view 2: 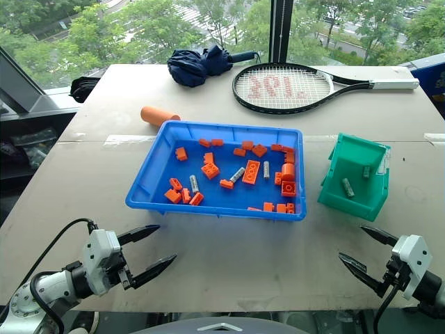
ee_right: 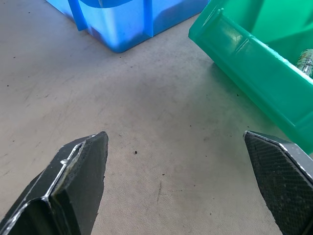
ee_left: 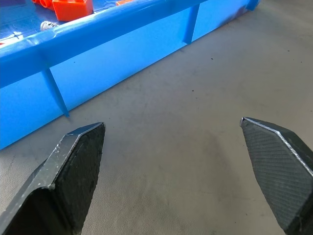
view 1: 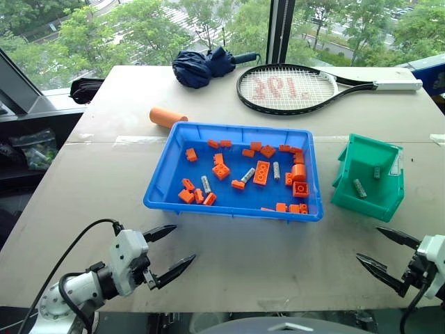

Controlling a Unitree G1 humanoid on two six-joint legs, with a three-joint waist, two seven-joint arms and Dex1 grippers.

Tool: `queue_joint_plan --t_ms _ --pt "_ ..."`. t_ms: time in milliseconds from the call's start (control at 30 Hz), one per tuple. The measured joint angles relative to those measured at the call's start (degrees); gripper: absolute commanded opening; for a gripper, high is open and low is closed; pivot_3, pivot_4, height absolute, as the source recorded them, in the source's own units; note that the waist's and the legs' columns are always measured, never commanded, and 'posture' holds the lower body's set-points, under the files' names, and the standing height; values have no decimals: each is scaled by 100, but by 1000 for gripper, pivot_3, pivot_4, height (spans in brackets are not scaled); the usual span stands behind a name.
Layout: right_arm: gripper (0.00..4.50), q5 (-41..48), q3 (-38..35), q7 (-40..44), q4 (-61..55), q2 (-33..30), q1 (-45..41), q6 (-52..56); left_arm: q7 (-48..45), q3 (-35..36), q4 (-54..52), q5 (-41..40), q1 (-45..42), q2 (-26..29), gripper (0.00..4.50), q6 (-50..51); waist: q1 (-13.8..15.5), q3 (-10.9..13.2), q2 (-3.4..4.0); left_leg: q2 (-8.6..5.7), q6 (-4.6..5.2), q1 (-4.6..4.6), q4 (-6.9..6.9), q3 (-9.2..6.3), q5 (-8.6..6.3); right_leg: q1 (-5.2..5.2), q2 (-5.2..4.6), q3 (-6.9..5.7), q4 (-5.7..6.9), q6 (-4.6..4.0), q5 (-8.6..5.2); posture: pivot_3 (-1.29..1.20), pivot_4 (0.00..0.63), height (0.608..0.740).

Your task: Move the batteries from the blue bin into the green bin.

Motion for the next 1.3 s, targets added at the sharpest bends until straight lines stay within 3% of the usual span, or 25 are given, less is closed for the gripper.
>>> queue_joint_plan --t_ms 467,733,933,1033,1167,1300 --pt "4453 89 113 2 -209 -127 -14 141 115 -12 -424 -142 2 -14 4500 78 9 -1 3 0 0 -3 0 -3 0 1 -2 -7 -2 0 0 0 150 740" --pt "4453 1022 87 -90 -1629 -747 14 1254 -695 8 -461 -745 -30 409 4500 182 2 2 6 1 0 -2 2 -4 1 2 -1 -11 2 -1 0 0 150 740" --pt "4453 1473 536 -1327 -2592 -988 -1575 2457 -993 363 -397 -1443 -926 1150 4500 911 19 6 -2 -1 -2 -11 10 -20 3 2 4 -33 2 2 2 0 150 740" --pt "4453 1099 1320 -2177 -2669 -990 -2838 3161 -1139 623 -277 -1850 -1575 1600 4500 1367 5 9 -3 -9 -6 -17 9 -19 5 -9 10 -44 4 19 11 0 150 740" --pt "4453 352 2408 -2645 -2452 -1043 -4174 3806 -1296 707 65 -2064 -2451 2060 4500 1839 -8 16 -3 -17 -7 -31 10 -29 7 -23 14 -73 11 22 13 0 150 740" --pt "4453 -224 3657 -3151 -1572 -360 -6225 5215 -1765 623 378 -2154 -3549 2754 4500 2232 -127 35 -16 -21 -29 -51 10 -56 21 -37 41 -91 21 21 14 0 150 740"
